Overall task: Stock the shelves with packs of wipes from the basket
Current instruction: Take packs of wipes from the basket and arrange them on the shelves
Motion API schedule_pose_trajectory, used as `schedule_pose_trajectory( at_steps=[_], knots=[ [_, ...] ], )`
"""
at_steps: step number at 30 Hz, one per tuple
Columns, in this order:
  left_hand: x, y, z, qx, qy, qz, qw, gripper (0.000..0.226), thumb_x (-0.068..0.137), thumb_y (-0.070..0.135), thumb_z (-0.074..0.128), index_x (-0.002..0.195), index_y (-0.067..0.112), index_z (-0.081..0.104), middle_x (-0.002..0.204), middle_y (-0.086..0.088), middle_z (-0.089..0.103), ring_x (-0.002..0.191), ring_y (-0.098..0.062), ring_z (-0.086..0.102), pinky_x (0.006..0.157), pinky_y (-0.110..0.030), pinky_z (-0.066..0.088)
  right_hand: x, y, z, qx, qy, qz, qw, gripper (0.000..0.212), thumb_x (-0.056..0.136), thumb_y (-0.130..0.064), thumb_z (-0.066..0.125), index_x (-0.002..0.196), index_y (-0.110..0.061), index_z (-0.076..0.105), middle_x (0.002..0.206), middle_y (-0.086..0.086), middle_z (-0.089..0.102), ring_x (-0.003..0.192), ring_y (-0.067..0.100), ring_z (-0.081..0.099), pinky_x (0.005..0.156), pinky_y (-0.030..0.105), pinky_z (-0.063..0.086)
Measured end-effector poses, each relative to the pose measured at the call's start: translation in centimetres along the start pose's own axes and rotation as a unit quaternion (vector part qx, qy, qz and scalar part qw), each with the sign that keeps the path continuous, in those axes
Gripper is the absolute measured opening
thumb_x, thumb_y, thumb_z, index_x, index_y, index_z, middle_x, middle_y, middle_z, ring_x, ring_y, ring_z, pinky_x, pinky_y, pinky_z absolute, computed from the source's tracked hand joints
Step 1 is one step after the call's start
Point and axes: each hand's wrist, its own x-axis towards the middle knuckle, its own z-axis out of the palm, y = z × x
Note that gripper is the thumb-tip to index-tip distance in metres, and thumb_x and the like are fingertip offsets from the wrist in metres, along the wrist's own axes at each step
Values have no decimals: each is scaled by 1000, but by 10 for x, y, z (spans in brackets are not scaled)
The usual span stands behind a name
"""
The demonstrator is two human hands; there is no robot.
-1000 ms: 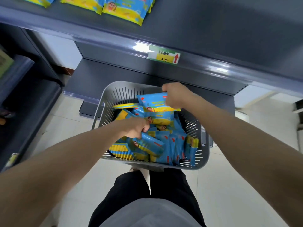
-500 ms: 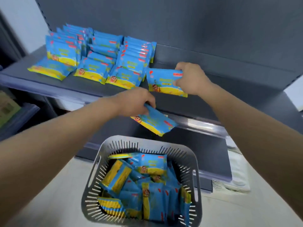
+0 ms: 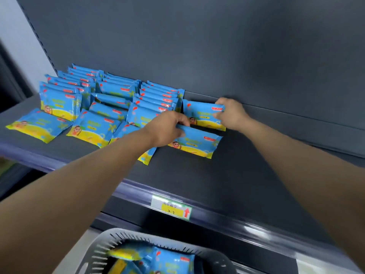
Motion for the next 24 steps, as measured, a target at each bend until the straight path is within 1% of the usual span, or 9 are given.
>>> schedule_pose_trajectory(
  at_steps=[2, 4, 8, 10, 12, 15, 17, 21, 24],
  knots=[
    [14, -3, 2, 15, 0, -7, 1000, 14, 84, 7, 62, 95, 15, 65, 92, -4, 64, 83, -20, 59, 74, -30, 50, 14, 5, 6, 22, 14, 4, 1000, 28, 87, -10, 59, 115, -11, 58, 116, 17, 57, 99, 31, 58, 84, 36, 48],
    [25, -5, 4, 39, 9, -15, 999, 18, 85, 9, 61, 102, 14, 64, 98, -8, 65, 88, -24, 59, 80, -36, 50, 26, 10, 12, 34, 41, 9, 999, 26, 87, -8, 55, 113, -12, 59, 115, 14, 59, 99, 29, 57, 82, 32, 46],
    [48, -10, 5, 79, 41, -11, 996, 28, 85, 10, 62, 113, 13, 63, 102, -6, 63, 88, -20, 54, 75, -26, 44, 39, 20, 20, 86, 88, 19, 992, 28, 87, -1, 48, 109, -11, 60, 111, 13, 62, 89, 25, 58, 77, 32, 50],
    [59, -12, 4, 108, 45, -9, 993, 29, 84, 11, 62, 113, 14, 63, 102, -6, 63, 92, -21, 54, 76, -25, 41, 42, 24, 19, 114, 99, 26, 988, 29, 89, -1, 45, 112, -10, 61, 115, 13, 61, 97, 25, 60, 82, 27, 48],
    [71, -14, 5, 143, 45, -2, 989, 28, 85, 13, 60, 112, 14, 63, 104, -7, 65, 101, -26, 55, 83, -29, 42, 42, 26, 15, 127, 114, 32, 985, 30, 92, -3, 42, 113, -9, 62, 118, 13, 61, 103, 24, 59, 84, 23, 45],
    [90, -18, 8, 211, 51, 11, 976, 27, 86, 16, 58, 113, 16, 62, 111, -8, 64, 113, -28, 46, 93, -34, 33, 35, 26, 8, 117, 138, 17, 983, 30, 92, -5, 41, 113, -7, 61, 112, 13, 64, 102, 26, 60, 89, 30, 48],
    [102, -20, 10, 252, 61, 11, 966, 28, 87, 20, 57, 115, 18, 60, 115, -8, 63, 117, -28, 43, 93, -35, 30, 29, 24, 4, 101, 152, -3, 983, 29, 90, -4, 43, 112, -6, 61, 108, 13, 66, 100, 27, 61, 90, 34, 48],
    [120, -17, 12, 287, 109, 13, 952, 31, 87, 22, 58, 118, 17, 58, 113, -10, 63, 115, -28, 43, 91, -35, 29, 18, 18, -3, 75, 175, -33, 981, 28, 90, -6, 44, 113, -6, 61, 110, 12, 65, 104, 27, 59, 93, 37, 46],
    [125, -12, 16, 328, 131, 25, 935, 34, 88, 20, 56, 121, 15, 55, 118, -9, 58, 115, -29, 41, 90, -36, 29, 6, 14, -6, 40, 179, -55, 981, 28, 89, -6, 45, 112, -6, 61, 110, 12, 64, 105, 29, 56, 94, 41, 44]
  ],
)
